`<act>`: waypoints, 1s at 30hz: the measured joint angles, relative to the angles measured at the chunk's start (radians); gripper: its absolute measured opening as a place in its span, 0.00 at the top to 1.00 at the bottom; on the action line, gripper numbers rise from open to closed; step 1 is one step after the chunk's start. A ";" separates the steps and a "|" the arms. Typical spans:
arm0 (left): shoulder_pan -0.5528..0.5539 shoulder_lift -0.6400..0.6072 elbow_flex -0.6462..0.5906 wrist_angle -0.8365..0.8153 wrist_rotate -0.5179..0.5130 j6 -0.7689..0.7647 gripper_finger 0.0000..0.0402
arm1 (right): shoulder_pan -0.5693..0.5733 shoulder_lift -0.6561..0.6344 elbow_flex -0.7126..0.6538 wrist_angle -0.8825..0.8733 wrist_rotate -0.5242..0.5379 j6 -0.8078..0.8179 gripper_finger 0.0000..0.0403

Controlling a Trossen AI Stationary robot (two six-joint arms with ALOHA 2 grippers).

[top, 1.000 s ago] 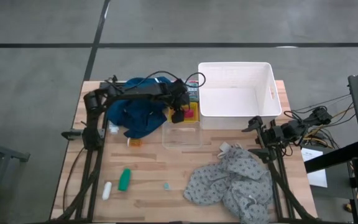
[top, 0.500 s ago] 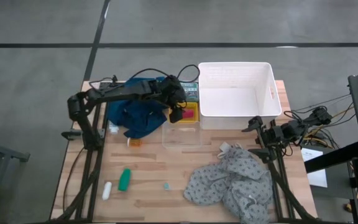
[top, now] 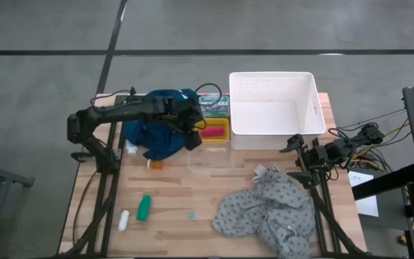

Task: Pick & Place Medicine items
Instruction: Put the green bandage into the yellow bin

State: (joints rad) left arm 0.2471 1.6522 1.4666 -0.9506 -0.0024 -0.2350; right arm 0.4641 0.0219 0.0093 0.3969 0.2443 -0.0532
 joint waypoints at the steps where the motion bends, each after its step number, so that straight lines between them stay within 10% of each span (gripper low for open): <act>1: -0.008 0.000 0.000 -0.022 -0.016 -0.027 0.36 | 0.000 0.000 0.000 0.000 0.000 0.000 0.06; 30: -0.474 -0.002 -0.001 -0.294 -0.214 -0.958 0.36 | 0.000 0.000 0.000 0.000 0.000 0.000 0.06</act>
State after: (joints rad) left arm -0.2264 1.6505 1.4658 -1.2451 -0.2163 -1.1934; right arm 0.4642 0.0223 0.0093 0.3967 0.2443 -0.0531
